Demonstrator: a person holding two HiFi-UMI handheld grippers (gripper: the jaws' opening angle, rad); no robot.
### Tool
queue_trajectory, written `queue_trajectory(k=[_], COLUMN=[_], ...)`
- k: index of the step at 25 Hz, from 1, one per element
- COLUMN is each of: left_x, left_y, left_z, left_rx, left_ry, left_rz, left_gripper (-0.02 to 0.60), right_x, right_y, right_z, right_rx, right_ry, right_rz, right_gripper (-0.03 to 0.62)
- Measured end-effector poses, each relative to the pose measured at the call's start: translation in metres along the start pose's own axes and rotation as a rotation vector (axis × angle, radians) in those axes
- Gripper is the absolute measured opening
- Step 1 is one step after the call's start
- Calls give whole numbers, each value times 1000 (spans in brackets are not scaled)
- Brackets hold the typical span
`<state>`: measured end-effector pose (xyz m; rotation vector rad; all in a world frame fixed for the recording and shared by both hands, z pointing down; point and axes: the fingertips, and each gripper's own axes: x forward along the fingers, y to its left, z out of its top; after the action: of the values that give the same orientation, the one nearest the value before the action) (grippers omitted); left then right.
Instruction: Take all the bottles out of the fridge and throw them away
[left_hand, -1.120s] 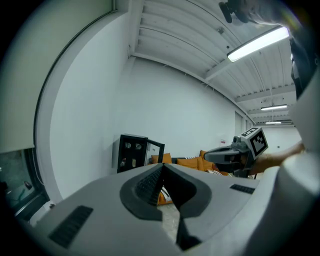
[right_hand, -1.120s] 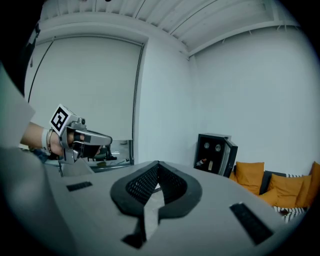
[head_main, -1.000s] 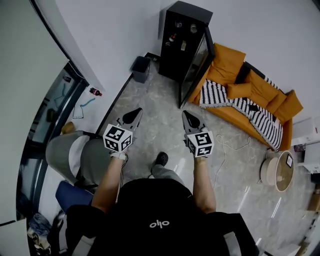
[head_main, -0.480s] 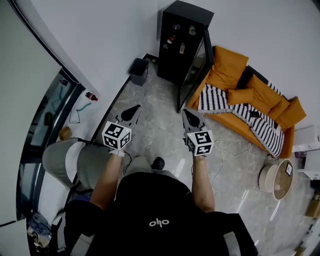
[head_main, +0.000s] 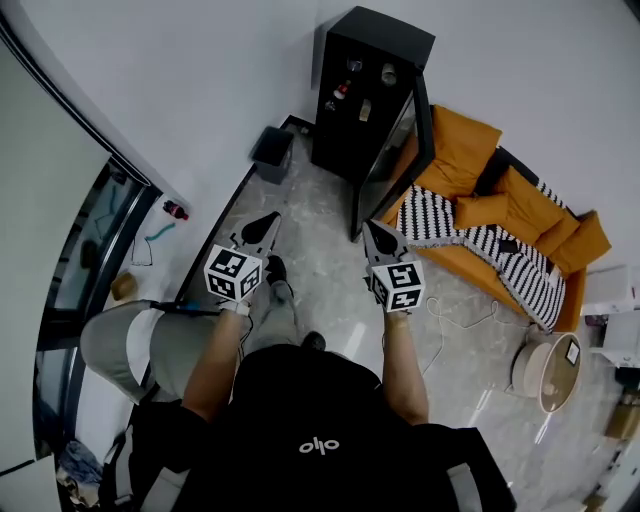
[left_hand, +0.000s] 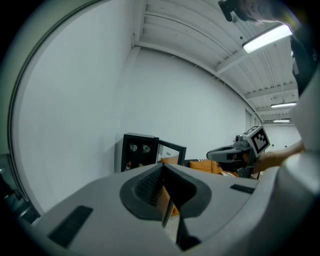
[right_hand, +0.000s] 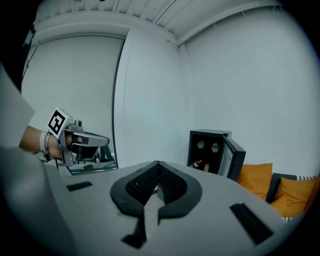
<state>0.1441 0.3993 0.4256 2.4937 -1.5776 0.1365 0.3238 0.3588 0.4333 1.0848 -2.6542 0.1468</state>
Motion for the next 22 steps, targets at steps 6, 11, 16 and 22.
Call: queue_trajectory(k=[6,11,16,22], left_x=[66,112,148,181], left_y=[68,134,194,245], left_z=[27,46,62,70], left_rx=[2,-1,-1,-3], left_ry=[-11,-2,-8,6], left_rz=[-35,-68,-97,-138], left_gripper=[6,6,6,6], right_x=[85,161,229,283], right_y=[-38,-60,-76,-88], right_z=[29,57,74,86], right_rx=[-2,10,20,32], right_ry=[14,25,43,60], right_rz=[-28,-59,-98,-140], right_gripper=[2,2,2,2])
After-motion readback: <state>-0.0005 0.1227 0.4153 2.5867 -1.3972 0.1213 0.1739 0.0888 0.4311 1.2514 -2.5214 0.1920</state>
